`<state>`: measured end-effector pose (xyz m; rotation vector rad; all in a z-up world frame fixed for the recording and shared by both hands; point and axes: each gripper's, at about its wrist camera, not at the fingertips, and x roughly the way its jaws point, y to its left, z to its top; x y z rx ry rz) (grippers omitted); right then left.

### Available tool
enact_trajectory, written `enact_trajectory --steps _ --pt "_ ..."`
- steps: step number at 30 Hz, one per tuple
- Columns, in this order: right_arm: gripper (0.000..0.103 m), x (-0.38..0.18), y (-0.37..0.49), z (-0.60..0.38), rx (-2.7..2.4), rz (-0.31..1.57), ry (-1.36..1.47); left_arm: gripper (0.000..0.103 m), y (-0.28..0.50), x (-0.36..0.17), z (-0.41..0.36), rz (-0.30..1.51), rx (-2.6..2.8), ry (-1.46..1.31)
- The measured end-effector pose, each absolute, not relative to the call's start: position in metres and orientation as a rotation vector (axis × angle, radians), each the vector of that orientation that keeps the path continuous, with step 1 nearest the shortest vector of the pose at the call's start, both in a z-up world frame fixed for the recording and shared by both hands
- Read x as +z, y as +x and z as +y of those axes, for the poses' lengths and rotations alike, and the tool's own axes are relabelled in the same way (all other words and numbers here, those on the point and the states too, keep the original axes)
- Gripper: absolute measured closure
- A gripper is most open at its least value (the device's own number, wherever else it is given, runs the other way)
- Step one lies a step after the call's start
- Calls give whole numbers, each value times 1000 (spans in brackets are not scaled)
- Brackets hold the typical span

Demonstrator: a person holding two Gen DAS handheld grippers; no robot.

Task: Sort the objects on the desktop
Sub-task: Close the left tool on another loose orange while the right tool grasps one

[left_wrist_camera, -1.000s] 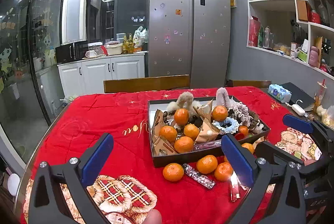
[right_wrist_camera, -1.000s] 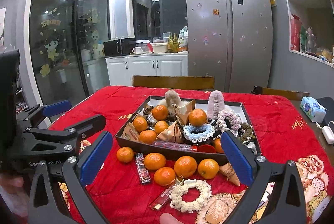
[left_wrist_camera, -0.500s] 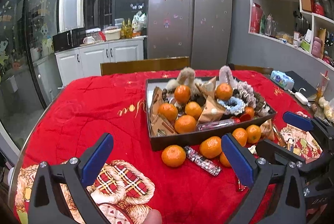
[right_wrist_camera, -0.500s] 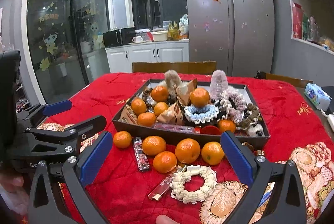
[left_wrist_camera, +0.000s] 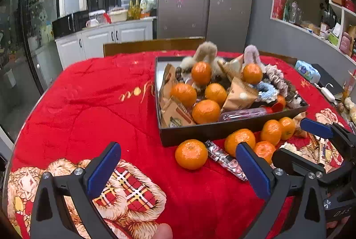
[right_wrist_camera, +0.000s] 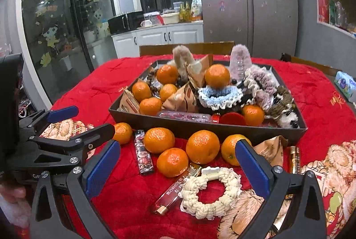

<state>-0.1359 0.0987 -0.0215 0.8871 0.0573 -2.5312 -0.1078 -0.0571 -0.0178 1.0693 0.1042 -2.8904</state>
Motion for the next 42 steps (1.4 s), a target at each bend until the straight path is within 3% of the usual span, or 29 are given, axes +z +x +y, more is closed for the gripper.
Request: enact_trajectory --steps 13,22,26,31,33,42 --pt "6 -41 -161 93 -2472 20 1002 0 -133 -41 -61 144 -2842 1191" --pt "23 -48 -167 91 -2476 28 1038 0 -146 -50 -57 118 -2798 1272" --pt "35 -51 -174 97 -2504 -6 1071 0 -150 -53 -57 118 -2792 1301" --pt "40 -51 -174 97 -2512 0 1072 0 -151 -56 -61 166 -2784 1314" --pt "47 -52 -174 102 -2523 -10 1075 0 -152 -57 -63 188 -2781 1319" --pt "52 -53 -173 103 -2527 -21 1076 0 -156 -57 -65 202 -2775 1319"
